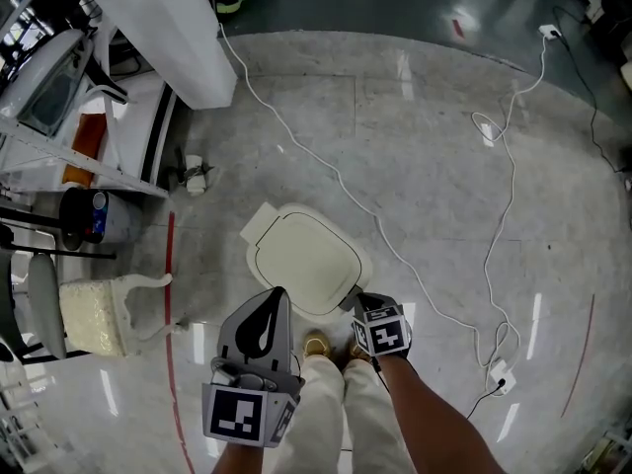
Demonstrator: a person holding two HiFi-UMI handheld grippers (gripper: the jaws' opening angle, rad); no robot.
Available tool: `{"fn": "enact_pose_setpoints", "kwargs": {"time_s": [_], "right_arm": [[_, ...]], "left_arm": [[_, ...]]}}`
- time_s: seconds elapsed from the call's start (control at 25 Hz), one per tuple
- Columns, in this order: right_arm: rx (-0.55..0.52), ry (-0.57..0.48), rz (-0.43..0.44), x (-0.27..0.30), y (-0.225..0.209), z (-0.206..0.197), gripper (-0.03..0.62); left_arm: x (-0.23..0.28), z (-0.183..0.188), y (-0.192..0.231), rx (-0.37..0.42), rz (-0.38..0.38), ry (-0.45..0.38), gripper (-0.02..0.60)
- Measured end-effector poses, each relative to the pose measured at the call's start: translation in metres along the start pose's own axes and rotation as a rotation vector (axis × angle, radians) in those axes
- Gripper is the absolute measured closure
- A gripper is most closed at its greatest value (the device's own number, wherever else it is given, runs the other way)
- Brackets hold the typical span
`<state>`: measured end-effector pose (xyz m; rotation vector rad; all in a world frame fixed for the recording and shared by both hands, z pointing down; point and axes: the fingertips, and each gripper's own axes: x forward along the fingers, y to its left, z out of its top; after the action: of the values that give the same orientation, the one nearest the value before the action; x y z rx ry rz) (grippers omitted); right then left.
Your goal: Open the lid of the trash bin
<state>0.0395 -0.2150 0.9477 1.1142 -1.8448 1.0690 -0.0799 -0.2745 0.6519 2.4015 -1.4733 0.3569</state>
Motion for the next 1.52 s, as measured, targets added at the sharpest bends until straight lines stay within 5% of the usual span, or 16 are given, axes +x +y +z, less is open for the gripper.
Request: {"fn": "enact_pose_setpoints", "kwargs": {"time_s": [0.92, 1.16, 1.52], "right_arm": [[0.096, -0.041, 0.007, -0.022, -0.008, 0.009, 0.585], [0.082, -0.128, -0.005, -0.082, -0.004, 0.078, 0.585], [-0.017, -0.495, 0.025, -0.259, 0.036, 0.254, 0.585]], "left_arm": [[-0.013, 0.008, -0.014, 0.009, -0.010, -0.011, 0.591], [-0.034, 0.046, -0.027, 0.012, -0.031, -0.006, 0.591], [-0.076, 0.171, -0.040, 0.032, -0.058, -0.094, 0.591]]}}
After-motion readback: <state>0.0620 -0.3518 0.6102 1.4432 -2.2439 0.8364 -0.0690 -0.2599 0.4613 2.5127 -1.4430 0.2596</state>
